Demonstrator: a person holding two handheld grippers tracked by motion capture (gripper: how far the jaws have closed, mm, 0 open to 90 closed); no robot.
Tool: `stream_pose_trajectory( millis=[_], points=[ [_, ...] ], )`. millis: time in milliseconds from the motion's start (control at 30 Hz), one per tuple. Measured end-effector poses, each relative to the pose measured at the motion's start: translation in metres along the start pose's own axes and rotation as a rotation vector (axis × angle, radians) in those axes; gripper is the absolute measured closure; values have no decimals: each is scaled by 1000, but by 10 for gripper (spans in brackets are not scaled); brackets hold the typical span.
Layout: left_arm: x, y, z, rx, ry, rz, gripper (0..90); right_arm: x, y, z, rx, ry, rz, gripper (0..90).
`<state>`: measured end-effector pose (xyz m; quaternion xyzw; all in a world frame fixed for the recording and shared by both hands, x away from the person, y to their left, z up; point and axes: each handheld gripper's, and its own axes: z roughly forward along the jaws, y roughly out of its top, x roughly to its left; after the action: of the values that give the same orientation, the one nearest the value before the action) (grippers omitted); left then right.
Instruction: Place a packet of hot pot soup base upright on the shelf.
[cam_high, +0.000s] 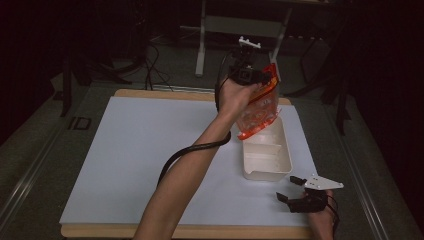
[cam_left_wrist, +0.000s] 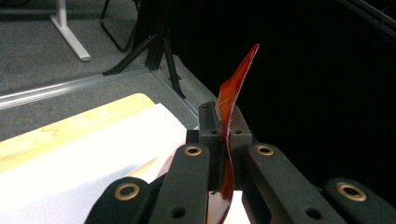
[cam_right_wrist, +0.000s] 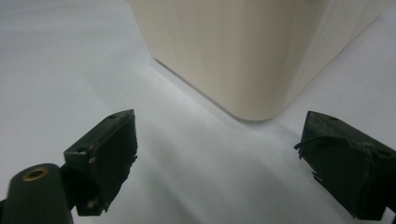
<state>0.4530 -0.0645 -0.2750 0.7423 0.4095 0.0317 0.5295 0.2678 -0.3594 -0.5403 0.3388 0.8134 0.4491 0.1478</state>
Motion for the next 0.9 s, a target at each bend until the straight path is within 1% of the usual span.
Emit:
stream_pose_trajectory(
  millis=[133,300,367,433,500,600,733,767,900],
  points=[
    [-2,0,5,0,-3,-12,900,0,0,0,-2,1,1,111],
    [-4,2,7,-9,-14,-21,900,0,0,0,-2,1,0,111],
    [-4,1,9,-3,-15,-23,900,0,0,0,-3,1,-1,111],
    [-3,-1,12,2,-7,-34,900,0,0,0,-1,1,-1,111],
    [-1,-4,16,7,-11,-47,900,0,0,0,0,1,-3,111],
    [-1,-6,21,22,-11,-46,900,0,0,0,0,1,-3,111],
    [-4,-8,27,28,0,-36,900,0,0,0,0,1,-3,111],
    [-5,-9,32,34,9,-41,900,0,0,0,-1,0,-4,111],
    [-4,-11,36,27,39,-77,899,1,0,0,-2,0,-5,111]
  ],
)
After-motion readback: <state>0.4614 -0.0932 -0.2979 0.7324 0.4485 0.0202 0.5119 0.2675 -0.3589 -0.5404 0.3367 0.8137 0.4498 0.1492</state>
